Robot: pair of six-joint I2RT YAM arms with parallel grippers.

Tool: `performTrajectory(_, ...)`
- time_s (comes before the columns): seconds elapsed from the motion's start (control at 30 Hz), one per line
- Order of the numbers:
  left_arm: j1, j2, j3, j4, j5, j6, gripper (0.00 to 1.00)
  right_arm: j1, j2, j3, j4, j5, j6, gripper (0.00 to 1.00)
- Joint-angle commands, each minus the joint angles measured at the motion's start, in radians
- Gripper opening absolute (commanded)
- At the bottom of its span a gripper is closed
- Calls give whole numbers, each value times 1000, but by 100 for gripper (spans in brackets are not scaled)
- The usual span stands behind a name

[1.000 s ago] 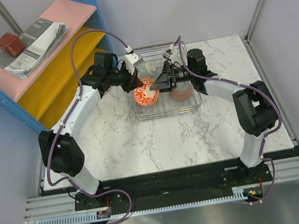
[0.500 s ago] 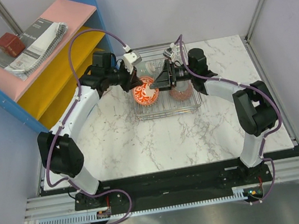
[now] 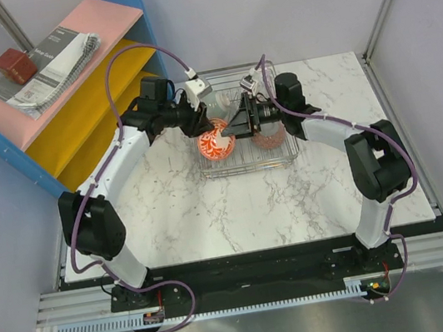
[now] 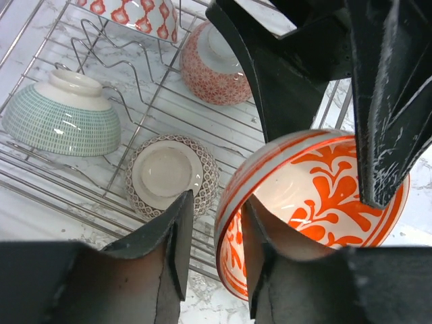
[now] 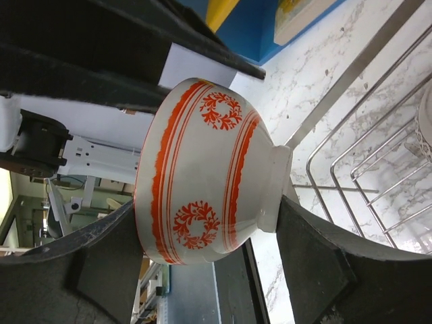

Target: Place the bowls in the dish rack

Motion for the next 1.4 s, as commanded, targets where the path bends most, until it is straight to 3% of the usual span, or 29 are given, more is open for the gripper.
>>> performTrajectory(0.0,-6,1,1,40,31,-7,48,14,-15,68,-92,19,-105,0)
performTrajectory(0.03,-4,1,0,40,31,-7,57,16,-13,74,-141,28,-122,0)
performTrajectory(0.1,-6,1,-2,38,33,-7,63,14,-9,85,-180,53,-163,0)
performTrajectory(0.13,-4,1,-2,40,34,-7,70,14,-9,88,-201,57,-173,0)
performTrajectory(0.43,7,2,-5,35,22,-35,100,11,-15,103,-277,120,-229,0)
performTrajectory(0.67,102,-24,-9,64,83,-122,100,-6,-30,119,-333,169,-274,0)
performTrajectory(0.9,214,-93,-78,84,131,-191,100,-15,-53,211,-603,369,-470,0)
performTrajectory(1.13,240,-212,-236,86,122,-164,100,-15,-43,330,-829,556,-669,0)
performTrajectory(1.37,252,-269,-296,61,106,-158,100,-9,19,539,-1043,677,-870,0)
